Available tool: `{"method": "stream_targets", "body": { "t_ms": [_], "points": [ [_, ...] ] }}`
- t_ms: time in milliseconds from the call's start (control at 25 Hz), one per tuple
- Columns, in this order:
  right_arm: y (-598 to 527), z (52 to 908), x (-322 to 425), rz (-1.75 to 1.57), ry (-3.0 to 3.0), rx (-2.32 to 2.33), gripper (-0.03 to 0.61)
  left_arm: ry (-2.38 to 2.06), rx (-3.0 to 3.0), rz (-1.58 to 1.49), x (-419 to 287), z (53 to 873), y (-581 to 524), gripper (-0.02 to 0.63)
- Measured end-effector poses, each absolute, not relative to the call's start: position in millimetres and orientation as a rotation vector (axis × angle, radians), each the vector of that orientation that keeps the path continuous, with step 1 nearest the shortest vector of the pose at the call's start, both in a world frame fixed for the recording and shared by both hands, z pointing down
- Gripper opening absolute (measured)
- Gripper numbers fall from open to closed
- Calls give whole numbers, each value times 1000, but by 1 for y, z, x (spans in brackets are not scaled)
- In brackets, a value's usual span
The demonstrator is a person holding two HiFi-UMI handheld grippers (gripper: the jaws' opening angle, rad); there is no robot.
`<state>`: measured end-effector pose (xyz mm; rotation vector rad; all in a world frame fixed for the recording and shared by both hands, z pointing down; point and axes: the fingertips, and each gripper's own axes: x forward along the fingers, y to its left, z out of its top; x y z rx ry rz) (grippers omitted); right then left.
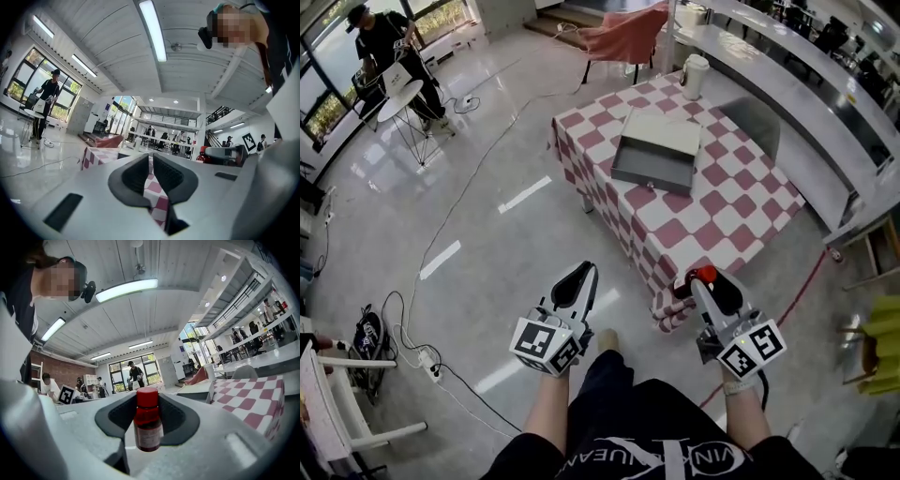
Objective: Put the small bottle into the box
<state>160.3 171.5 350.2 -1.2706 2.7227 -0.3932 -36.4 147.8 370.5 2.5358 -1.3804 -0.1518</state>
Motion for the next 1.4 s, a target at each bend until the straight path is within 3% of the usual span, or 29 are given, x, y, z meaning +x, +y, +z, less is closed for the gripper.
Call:
{"method": "stream_targets", "body": {
  "t_ms": [600,1040,1400],
  "points": [
    [79,374,128,-469,2706,-1408,141,-1265,2557,-120,-64,385,31,33],
    [59,385,113,-513,2694,-1444,141,-1086,2614,-112,-60,399,25,28],
    [11,391,89,-515,2740,-1363,141,-1216,2532,-89,-98,414,-11,28]
  ]
}}
